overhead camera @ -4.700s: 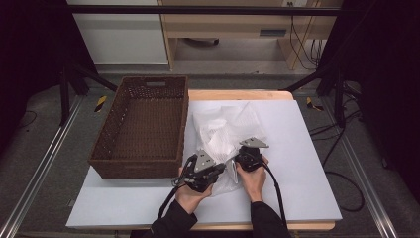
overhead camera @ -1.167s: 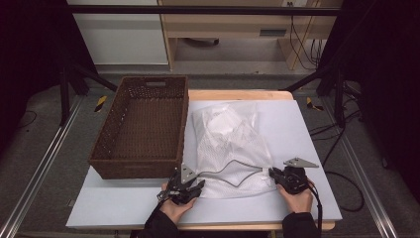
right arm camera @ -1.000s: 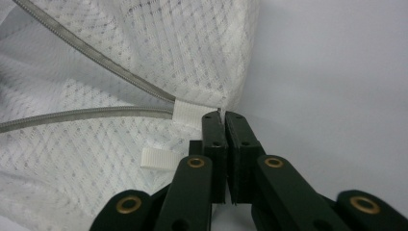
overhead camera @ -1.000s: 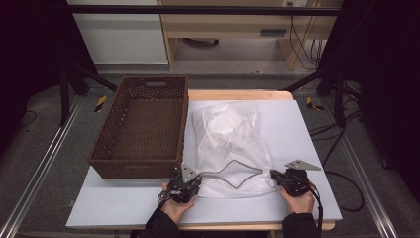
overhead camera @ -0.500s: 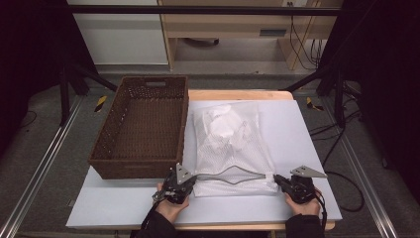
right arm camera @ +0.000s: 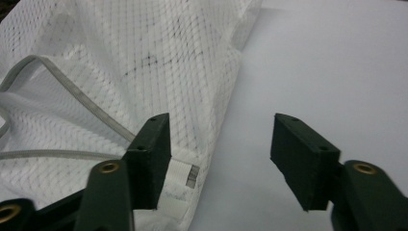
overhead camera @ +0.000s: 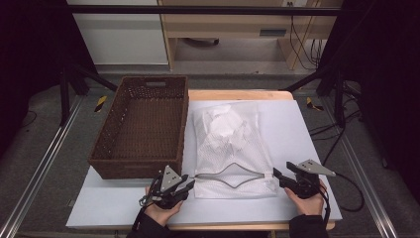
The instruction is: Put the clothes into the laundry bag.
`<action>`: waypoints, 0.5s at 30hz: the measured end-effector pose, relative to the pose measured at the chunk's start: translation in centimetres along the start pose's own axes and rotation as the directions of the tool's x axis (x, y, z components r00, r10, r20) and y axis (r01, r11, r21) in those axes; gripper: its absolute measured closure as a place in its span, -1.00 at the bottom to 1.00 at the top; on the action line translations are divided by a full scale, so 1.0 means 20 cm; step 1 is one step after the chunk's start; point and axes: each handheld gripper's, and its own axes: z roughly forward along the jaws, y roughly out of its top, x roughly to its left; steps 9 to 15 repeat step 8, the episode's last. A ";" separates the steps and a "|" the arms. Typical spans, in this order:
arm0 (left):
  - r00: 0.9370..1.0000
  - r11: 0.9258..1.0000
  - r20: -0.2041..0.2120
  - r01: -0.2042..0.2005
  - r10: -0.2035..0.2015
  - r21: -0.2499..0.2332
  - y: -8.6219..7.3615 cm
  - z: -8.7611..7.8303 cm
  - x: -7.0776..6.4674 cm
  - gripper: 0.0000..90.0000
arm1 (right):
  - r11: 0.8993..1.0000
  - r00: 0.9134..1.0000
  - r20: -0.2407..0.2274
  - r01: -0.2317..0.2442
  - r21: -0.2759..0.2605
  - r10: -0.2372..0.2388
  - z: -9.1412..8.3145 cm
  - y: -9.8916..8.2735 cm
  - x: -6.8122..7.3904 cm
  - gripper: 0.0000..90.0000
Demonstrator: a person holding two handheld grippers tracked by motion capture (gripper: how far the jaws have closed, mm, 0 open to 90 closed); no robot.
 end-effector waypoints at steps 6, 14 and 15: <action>1.000 1.000 0.014 0.013 -0.014 0.007 -0.04 -0.04 0.06 0.24 | 1.000 1.000 0.014 -0.005 -0.011 0.005 -0.01 0.02 -0.02 -0.44; 1.000 1.000 0.017 0.025 -0.025 0.006 -0.04 -0.05 0.08 0.18 | 1.000 1.000 0.018 -0.013 -0.015 0.013 -0.01 0.02 -0.03 -0.48; 1.000 1.000 0.017 0.025 -0.025 0.006 -0.04 -0.05 0.08 0.18 | 1.000 1.000 0.018 -0.013 -0.015 0.013 -0.01 0.02 -0.03 -0.48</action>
